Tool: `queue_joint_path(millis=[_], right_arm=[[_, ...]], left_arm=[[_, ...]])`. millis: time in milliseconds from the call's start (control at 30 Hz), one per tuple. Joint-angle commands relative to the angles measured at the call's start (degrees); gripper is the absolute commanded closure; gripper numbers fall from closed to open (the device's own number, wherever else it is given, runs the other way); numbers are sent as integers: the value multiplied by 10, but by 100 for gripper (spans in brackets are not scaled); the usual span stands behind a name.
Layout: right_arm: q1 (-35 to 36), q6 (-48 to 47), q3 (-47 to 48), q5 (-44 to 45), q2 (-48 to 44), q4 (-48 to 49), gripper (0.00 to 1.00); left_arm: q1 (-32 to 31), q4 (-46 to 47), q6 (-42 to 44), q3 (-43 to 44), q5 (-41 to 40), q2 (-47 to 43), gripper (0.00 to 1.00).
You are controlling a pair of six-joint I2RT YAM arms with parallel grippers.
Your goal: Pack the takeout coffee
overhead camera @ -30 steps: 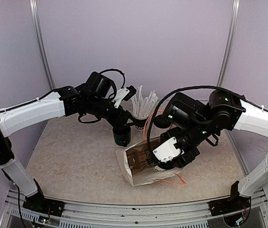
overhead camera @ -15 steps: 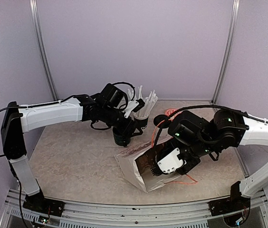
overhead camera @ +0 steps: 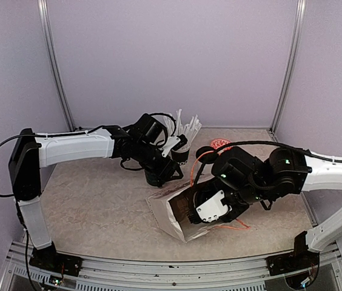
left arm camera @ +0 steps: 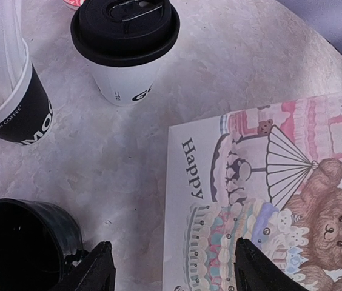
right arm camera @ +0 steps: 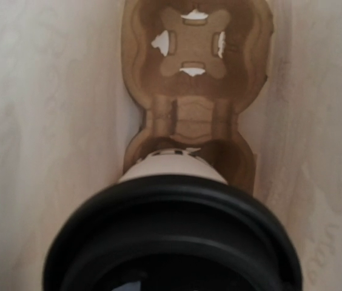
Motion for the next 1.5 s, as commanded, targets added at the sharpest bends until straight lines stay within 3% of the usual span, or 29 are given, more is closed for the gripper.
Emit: queue_joint_path(millis=[0, 333, 1467], right_arm=[[-14, -16, -24, 11, -12, 42, 58], [-35, -26, -57, 40, -11, 95, 60], [-71, -58, -135, 0, -31, 199, 62]], left_arm=[[4, 14, 14, 17, 16, 19, 34], [4, 15, 25, 25, 34, 36, 34], [3, 23, 36, 29, 72, 50, 34]])
